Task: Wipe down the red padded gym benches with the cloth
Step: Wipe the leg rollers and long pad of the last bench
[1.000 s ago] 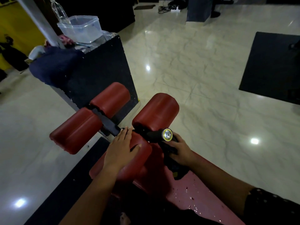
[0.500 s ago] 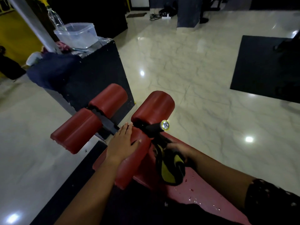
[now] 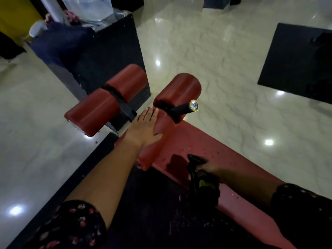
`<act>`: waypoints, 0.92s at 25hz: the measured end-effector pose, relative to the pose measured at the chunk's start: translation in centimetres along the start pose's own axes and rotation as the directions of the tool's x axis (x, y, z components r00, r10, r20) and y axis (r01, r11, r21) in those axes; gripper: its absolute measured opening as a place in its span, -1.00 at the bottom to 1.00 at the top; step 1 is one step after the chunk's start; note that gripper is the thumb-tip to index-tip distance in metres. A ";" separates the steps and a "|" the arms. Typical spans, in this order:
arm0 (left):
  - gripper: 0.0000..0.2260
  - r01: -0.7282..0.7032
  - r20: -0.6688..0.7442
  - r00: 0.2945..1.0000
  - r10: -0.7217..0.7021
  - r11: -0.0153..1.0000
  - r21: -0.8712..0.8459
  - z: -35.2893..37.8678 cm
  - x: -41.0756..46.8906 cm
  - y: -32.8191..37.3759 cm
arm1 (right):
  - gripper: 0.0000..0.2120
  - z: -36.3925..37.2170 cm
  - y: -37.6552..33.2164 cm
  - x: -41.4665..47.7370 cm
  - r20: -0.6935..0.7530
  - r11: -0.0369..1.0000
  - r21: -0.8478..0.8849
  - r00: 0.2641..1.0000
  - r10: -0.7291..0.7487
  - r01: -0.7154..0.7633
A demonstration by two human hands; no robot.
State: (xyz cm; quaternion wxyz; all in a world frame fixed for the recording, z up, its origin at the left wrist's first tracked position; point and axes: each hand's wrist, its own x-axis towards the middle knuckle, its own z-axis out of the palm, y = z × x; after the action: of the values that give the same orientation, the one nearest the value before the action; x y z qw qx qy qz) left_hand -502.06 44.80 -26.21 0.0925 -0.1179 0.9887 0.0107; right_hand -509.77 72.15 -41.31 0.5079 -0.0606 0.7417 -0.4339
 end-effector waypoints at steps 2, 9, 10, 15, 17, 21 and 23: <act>-0.17 0.020 -0.038 0.999 -0.021 0.999 -0.036 0.4 -0.2 0.2 | -0.37 0.5 -2.3 0.0 0.121 0.960 -0.272 0.992 -0.036 0.068; -0.11 0.027 -0.098 0.994 -0.039 0.992 -0.121 1.1 0.1 0.0 | -0.23 4.4 -6.0 4.0 0.005 0.776 -0.621 0.991 -0.134 0.108; -0.11 0.031 -0.098 0.994 -0.043 0.992 -0.126 1.1 0.2 0.0 | -0.23 4.9 -6.4 4.6 -0.068 0.817 -0.556 0.971 -0.230 0.155; -0.12 0.035 -0.107 0.993 -0.048 0.992 -0.117 1.0 0.3 -0.1 | -0.39 8.4 -8.7 7.6 -0.376 0.851 -0.449 0.806 -0.457 0.272; -0.14 0.036 -0.109 0.993 -0.049 0.992 -0.121 1.2 0.4 -0.2 | -0.27 10.0 -7.7 8.8 -0.344 0.838 -0.498 0.836 -0.427 0.223; -0.17 0.037 -0.106 0.993 -0.051 0.991 -0.131 1.2 0.4 -0.3 | 0.07 13.4 -4.0 10.0 -0.213 0.542 -0.839 0.946 -0.245 -0.048; -0.16 0.041 -0.114 0.992 -0.056 0.990 -0.136 1.2 0.6 -0.4 | 0.13 14.3 -4.3 10.2 -0.261 0.558 -0.822 0.946 -0.192 -0.114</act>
State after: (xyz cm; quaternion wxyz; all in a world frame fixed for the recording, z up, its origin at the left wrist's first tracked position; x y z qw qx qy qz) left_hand -502.30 44.33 -27.54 0.0264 -0.1483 0.9863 0.0676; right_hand -504.60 55.80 -46.94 0.2815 -0.2371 0.9285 -0.0497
